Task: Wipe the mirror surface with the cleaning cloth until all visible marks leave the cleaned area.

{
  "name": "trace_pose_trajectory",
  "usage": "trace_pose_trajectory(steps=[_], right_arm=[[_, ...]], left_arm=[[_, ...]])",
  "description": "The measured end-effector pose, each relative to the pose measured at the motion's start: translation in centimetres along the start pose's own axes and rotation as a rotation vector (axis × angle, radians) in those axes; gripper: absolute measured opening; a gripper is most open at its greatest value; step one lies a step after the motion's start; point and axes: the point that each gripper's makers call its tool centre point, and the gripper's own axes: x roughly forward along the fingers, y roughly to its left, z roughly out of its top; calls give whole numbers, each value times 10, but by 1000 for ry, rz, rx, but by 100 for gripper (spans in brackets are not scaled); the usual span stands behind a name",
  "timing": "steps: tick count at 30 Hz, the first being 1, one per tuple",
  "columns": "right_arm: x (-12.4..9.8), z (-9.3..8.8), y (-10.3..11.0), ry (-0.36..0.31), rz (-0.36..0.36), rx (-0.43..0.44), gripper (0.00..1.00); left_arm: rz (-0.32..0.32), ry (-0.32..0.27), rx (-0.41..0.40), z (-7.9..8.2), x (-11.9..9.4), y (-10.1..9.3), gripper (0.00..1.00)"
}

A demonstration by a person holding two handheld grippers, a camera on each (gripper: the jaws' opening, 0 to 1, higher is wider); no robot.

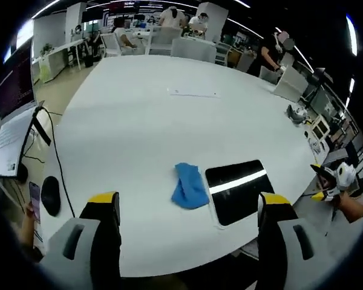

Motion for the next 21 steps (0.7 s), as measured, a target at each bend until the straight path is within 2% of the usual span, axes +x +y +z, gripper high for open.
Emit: trace_pose_trajectory(steps=[2, 4, 6, 7, 8, 10, 14, 16, 17, 19, 21], right_arm=[[0, 2, 0, -3, -3, -4, 93], [0, 2, -1, -4, -10, -4, 93], [-1, 8, 1, -39, -6, 24, 93], [-1, 8, 0, -35, -10, 13, 93], [-1, 7, -1, -31, -21, 4, 93], [-1, 7, -1, -28, -23, 7, 93], [-1, 8, -3, -34, -32, 10, 92], [-1, 8, -3, -39, -35, 11, 91], [-1, 9, -3, -39, -38, 6, 91], [-1, 8, -3, -39, -44, -2, 89], [-2, 8, -4, -39, -47, -4, 87]], left_arm=[[-8, 18, 8, 3, 3, -1, 89], [31, 64, 16, -2, 7, 6, 79], [29, 55, 14, 0, 13, 7, 75], [17, 44, 9, 1, 18, 7, 74], [5, -4, -56, 4, 26, 5, 77], [-9, 35, -47, -5, 35, 5, 83], [34, 75, -36, -19, 57, 11, 75], [42, 68, -44, -21, 69, 15, 73], [24, 26, -48, -17, 78, 11, 74], [23, 35, -57, -22, 86, 10, 76], [36, 31, -59, -23, 92, 10, 68]])
